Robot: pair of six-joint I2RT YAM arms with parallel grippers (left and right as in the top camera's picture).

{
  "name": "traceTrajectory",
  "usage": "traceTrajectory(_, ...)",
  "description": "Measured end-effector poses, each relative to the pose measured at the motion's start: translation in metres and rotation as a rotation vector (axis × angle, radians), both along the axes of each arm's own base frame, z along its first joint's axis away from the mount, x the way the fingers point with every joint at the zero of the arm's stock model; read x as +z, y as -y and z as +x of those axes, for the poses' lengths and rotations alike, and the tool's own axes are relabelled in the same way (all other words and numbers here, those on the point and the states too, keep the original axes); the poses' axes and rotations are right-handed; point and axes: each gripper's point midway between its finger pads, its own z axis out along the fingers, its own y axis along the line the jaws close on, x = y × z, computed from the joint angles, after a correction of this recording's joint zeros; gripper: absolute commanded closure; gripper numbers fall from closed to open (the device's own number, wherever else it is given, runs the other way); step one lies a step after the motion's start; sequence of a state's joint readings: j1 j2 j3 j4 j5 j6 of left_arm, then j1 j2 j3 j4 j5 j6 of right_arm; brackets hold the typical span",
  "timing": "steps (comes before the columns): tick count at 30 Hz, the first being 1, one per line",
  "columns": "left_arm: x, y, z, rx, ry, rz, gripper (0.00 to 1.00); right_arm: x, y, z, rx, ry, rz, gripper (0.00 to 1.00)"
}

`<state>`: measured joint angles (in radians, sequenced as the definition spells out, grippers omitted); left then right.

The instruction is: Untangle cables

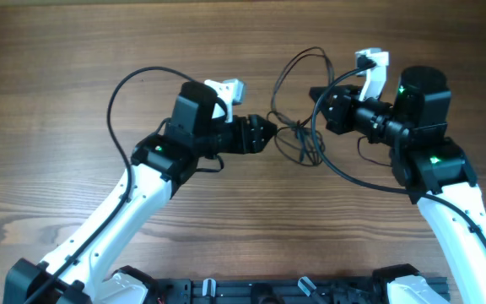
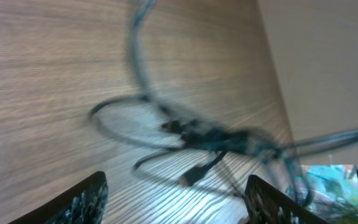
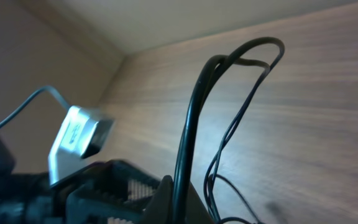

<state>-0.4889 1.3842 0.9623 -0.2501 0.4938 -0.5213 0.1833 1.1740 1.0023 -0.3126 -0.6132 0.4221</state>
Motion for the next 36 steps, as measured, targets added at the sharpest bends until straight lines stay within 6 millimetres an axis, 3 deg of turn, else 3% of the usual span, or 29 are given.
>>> traceTrajectory(5,0.020,0.015,0.003,-0.021,0.015,-0.107,0.31,0.003,-0.015,-0.009,0.055,-0.011,0.030,0.96)
traceTrajectory(11,0.029,0.023,-0.002,-0.027,-0.054,-0.191,0.36,0.014,-0.025,-0.011,0.086,0.010,0.072,0.96)
traceTrajectory(23,0.035,0.035,-0.026,-0.095,-0.218,-0.284,0.39,0.024,-0.013,0.010,-0.066,0.005,0.123,0.96)
traceTrajectory(28,0.034,0.041,-0.033,-0.112,-0.235,-0.286,0.31,0.026,-0.009,0.014,-0.115,-0.030,0.161,0.96)
traceTrajectory(36,0.038,0.045,-0.031,-0.108,-0.208,-0.293,0.38,0.027,-0.010,0.014,-0.132,-0.066,0.203,0.96)
